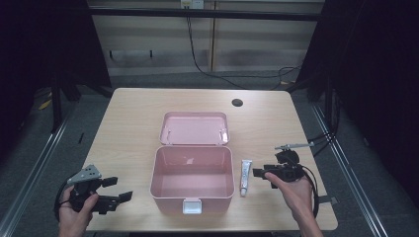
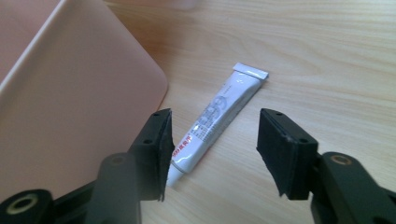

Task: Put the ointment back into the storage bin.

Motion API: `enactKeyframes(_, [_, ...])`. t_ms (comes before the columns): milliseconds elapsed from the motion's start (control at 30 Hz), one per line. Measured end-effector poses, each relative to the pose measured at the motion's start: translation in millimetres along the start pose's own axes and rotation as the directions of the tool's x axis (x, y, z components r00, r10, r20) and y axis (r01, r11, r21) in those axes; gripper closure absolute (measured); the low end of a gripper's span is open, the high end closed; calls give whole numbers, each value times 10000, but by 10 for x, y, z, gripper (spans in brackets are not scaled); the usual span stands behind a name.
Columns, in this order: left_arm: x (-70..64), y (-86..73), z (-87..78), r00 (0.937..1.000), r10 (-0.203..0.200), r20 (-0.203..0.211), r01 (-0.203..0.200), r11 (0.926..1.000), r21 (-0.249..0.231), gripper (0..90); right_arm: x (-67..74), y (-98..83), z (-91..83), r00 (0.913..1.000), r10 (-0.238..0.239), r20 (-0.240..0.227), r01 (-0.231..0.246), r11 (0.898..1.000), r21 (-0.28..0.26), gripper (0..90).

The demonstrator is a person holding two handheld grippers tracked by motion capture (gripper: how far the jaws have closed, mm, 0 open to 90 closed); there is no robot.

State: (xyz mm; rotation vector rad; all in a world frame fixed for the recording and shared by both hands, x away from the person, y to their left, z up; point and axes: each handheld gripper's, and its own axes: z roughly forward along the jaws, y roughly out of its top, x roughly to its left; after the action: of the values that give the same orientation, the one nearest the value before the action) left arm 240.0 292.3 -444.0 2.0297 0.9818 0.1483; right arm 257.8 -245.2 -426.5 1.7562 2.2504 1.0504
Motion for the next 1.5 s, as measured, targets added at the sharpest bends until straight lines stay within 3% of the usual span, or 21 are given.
enactKeyframes(100, [1,0,-2,10000,-1,22,1,10000,-4,170,21,68,75,9998,132,-137,-125,9985,542,457])
enactKeyframes(400, [2,-1,-3,10000,49,47,-49,10000,-2,169,56,176,239,9998,156,-78,-146,9925,1216,502])
enactKeyframes(533, [2,-1,-6,10000,53,71,-53,10000,-17,170,54,213,322,10000,-60,14,58,9907,1358,520])
enactKeyframes(800, [5,-1,-10,10000,30,64,-30,10000,-79,169,17,243,461,9996,159,251,-201,9838,1779,552])
enactKeyframes(967, [3,-1,-11,10000,27,85,-26,10000,-82,170,-17,259,525,9991,340,248,-389,9711,2356,572])
enactKeyframes(1233, [3,-1,-10,10000,26,76,-25,10000,-73,170,-15,269,596,9987,388,336,-467,9596,2776,561])
enactKeyframes(1500, [5,0,-10,10000,31,73,-31,10000,-71,170,-6,276,685,9978,457,482,-578,9554,2895,561])
